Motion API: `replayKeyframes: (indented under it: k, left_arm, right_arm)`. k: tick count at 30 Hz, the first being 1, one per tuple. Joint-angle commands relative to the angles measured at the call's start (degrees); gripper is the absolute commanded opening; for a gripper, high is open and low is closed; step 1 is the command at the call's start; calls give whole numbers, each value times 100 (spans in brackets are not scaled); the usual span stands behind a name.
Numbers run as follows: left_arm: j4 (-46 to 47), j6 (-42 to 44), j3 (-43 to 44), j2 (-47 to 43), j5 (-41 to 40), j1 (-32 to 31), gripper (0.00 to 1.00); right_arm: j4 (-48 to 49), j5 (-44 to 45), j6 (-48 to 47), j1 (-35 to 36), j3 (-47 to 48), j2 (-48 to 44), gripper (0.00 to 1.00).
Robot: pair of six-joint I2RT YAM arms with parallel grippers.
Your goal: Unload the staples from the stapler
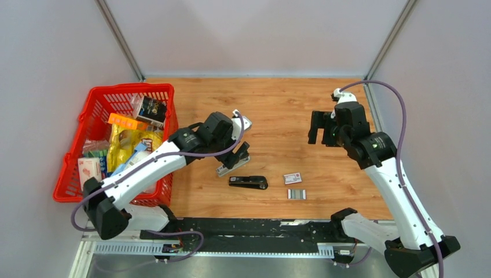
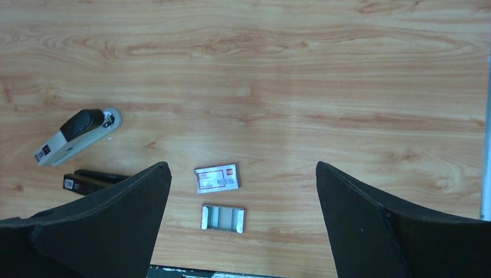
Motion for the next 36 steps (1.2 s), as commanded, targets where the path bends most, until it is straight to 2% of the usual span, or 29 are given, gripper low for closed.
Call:
replayKeyframes:
  k: [1,3,9,11,19,33,36]
  left_arm:
    - [464,231,26,440,-215,-23,86]
    - [587,459,44,668,-154,-23,81]
    - [1009,854,26,1345,-13,3,81]
    - [1080,872,87,1582,240,90,76]
    - [1677,1057,-53,2155,1085,442,76]
    - [1994,1110,-238,2656,1042,688,74]
    - [1933,1153,-229,2762,1016,689,71]
  right_arm:
    - [416,-747,40,87,-280,-82,100]
    - [495,-845,40,122,-369,-100,100]
    - [601,-1117,119,184,-501,-205,100]
    - [627,-1328,154,219,-553,-249,100]
    - [671,-1460,163,298,-747,-337,100]
    - [716,-1592,190,404,-853,-381,100]
    - [742,-1618,207,413,-879,-372,100]
